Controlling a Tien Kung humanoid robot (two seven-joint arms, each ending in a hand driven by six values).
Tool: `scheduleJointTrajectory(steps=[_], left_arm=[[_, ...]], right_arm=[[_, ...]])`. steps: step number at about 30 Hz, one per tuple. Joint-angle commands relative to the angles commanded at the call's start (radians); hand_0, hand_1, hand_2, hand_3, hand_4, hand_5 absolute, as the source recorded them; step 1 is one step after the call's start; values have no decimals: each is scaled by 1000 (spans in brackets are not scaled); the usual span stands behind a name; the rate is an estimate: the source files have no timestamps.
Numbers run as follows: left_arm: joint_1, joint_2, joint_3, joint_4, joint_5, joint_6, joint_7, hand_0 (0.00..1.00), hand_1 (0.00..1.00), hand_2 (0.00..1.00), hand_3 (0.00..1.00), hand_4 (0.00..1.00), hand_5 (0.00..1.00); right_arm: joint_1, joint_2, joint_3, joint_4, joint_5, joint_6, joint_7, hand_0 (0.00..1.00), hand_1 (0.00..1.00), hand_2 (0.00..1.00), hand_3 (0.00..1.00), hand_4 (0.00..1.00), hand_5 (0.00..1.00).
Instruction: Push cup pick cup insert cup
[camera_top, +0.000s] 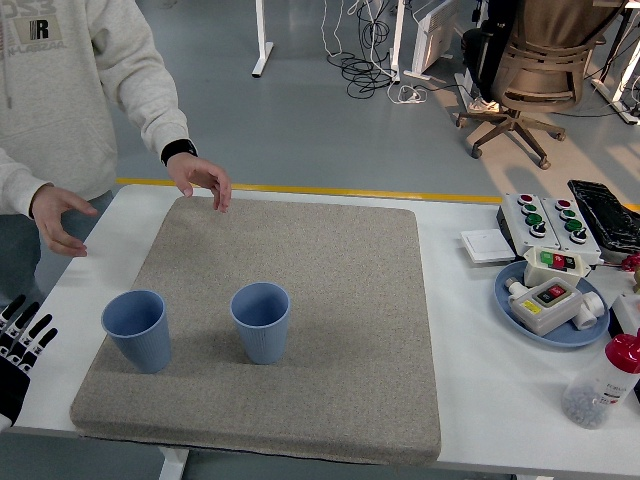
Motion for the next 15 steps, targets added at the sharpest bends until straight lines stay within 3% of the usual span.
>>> scheduleJointTrajectory(steps=[15], left_arm=[[-8, -2, -3, 3, 2, 10, -1, 854, 863, 920, 874, 594, 998]], right_arm=[[3, 1, -1, -1, 5, 1, 2, 667, 604, 619, 565, 101, 444]])
